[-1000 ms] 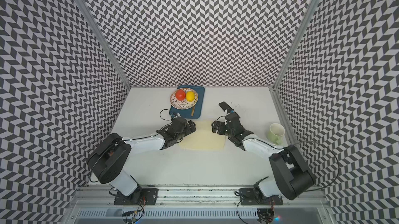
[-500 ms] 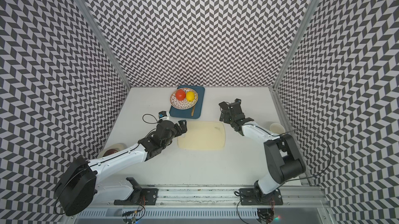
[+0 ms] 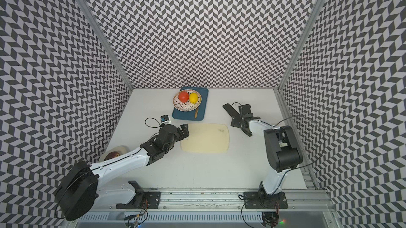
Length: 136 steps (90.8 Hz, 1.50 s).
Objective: Align the knife with the edge of the cutting board
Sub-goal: Pick up the knife at the center of the board.
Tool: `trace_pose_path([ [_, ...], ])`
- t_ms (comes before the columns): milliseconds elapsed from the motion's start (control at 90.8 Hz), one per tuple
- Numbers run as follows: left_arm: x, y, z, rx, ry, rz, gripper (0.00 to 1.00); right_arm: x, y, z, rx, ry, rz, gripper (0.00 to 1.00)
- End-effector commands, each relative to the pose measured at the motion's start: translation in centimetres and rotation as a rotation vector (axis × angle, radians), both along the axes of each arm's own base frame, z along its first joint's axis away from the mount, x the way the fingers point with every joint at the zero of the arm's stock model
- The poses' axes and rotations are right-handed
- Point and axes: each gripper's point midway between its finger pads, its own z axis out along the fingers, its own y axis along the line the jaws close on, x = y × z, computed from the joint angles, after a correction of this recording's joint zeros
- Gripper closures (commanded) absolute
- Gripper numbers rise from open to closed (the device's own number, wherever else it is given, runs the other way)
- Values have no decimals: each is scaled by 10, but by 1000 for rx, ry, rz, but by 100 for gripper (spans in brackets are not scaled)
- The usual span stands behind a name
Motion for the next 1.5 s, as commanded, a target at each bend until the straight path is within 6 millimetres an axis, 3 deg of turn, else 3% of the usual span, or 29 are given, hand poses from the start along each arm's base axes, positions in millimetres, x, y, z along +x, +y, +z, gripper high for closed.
trace_pose_path([
  [0,-1,8,7,12,-20,32,0,1,12,1,27,-5,42,9],
  [264,-1,11,6,16,-20,50,0,-12,38,11,9,-16,113,26],
  [485,0,9,1,26,-4,44,0,-12,42,-2,4,37,128,44],
  [705,0,7,3,16,-7,38,0,-10,44,-10,-36,81,145,49],
  [870,-2,8,6,10,-13,38,0,2,44,-11,-92,105,151,49],
  [1024,-2,11,9,9,-24,46,0,8,41,-19,-128,138,149,64],
  [1245,-3,15,13,7,-37,64,0,-2,38,-29,-133,171,145,70],
  [1487,-5,20,18,2,-53,81,0,-24,28,-28,-122,205,124,69],
])
